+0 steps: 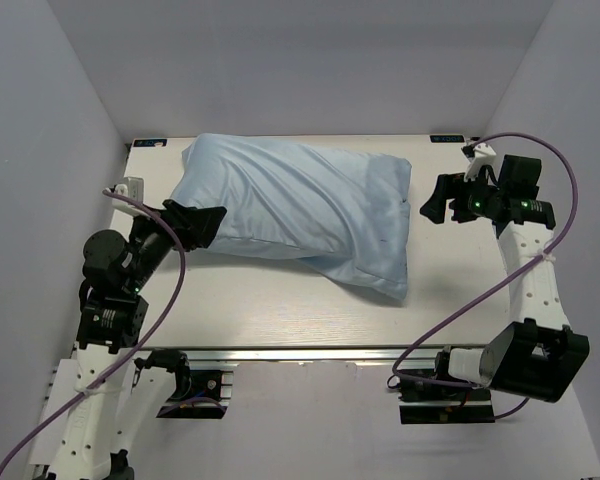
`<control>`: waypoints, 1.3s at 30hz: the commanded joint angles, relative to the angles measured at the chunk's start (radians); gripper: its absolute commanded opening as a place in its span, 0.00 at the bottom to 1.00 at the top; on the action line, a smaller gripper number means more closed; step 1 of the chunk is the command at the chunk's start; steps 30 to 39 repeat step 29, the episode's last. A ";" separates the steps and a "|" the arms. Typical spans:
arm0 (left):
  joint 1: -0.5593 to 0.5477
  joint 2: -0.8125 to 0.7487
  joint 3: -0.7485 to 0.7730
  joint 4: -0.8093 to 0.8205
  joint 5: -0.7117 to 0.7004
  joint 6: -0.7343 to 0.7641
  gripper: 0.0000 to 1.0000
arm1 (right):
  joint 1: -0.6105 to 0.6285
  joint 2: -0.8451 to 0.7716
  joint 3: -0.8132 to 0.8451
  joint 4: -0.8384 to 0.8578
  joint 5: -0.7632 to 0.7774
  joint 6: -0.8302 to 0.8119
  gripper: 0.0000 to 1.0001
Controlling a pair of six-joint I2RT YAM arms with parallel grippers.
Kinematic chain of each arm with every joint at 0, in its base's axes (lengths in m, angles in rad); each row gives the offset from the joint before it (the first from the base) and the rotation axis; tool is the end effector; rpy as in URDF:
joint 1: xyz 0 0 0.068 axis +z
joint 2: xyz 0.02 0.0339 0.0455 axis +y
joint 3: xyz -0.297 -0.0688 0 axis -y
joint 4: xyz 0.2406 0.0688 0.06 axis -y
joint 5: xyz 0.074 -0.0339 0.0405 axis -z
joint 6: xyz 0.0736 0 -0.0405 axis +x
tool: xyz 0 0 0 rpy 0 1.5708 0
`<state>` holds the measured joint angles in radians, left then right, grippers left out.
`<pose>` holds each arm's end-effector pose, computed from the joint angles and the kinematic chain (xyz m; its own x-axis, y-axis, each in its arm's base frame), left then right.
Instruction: Put the pillow into the pillowcase
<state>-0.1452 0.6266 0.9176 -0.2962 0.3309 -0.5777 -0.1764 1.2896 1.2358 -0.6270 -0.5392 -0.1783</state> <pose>0.1314 -0.0434 0.4134 -0.2546 -0.4847 -0.8368 0.3811 0.7450 -0.5475 0.2898 -0.0133 0.3595 -0.5669 -0.0535 -0.8221 -0.3483 0.9199 0.1802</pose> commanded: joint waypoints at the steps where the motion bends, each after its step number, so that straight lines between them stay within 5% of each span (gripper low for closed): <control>1: 0.002 -0.043 0.007 -0.047 0.005 0.024 0.98 | 0.000 -0.091 -0.031 0.029 0.005 -0.098 0.90; 17: 0.002 -0.128 0.003 -0.175 -0.030 0.035 0.98 | -0.002 -0.130 -0.071 -0.017 -0.113 -0.187 0.89; 39: 0.002 -0.139 -0.028 -0.170 -0.013 0.030 0.98 | -0.002 -0.112 -0.084 0.044 -0.097 -0.027 0.90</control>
